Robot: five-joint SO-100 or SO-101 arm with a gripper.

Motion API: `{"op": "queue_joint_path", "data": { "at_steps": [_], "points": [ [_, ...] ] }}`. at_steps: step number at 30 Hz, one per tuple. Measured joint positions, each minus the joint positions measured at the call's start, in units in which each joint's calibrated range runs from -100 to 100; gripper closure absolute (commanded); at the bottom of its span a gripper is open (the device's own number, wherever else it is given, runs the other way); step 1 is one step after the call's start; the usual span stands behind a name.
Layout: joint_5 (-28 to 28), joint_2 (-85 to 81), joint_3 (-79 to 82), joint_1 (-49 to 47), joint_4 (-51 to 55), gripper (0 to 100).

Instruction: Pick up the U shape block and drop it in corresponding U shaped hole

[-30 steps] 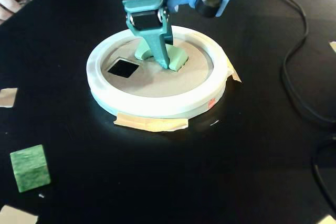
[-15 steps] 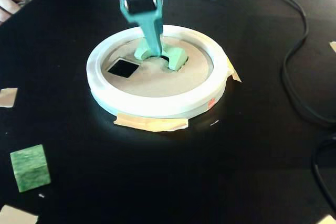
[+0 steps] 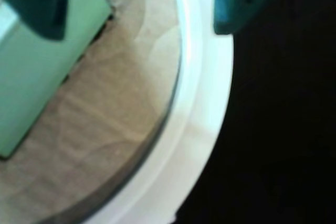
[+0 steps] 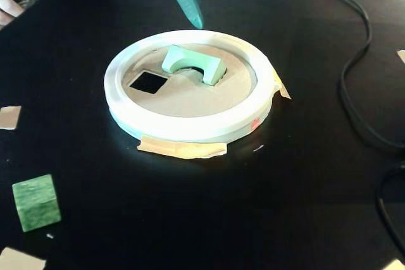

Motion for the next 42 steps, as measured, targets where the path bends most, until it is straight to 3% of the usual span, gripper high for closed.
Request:
{"op": "queue_joint_path", "data": {
  "at_steps": [6,10,12,22,30,42],
  "points": [
    [0.0,0.0,0.0,0.9,0.1,48],
    [-0.7,0.1,0.0,0.1,0.1,12],
    [-1.6,0.1,0.0,-0.1,0.1,0],
    [-4.4,0.1,0.0,-3.0,0.0,3],
    [-5.4,2.8,-0.5,-8.0,-11.8,3],
    [-5.8,6.5,-0.5,-8.4,-12.7,2]
  ]
}}
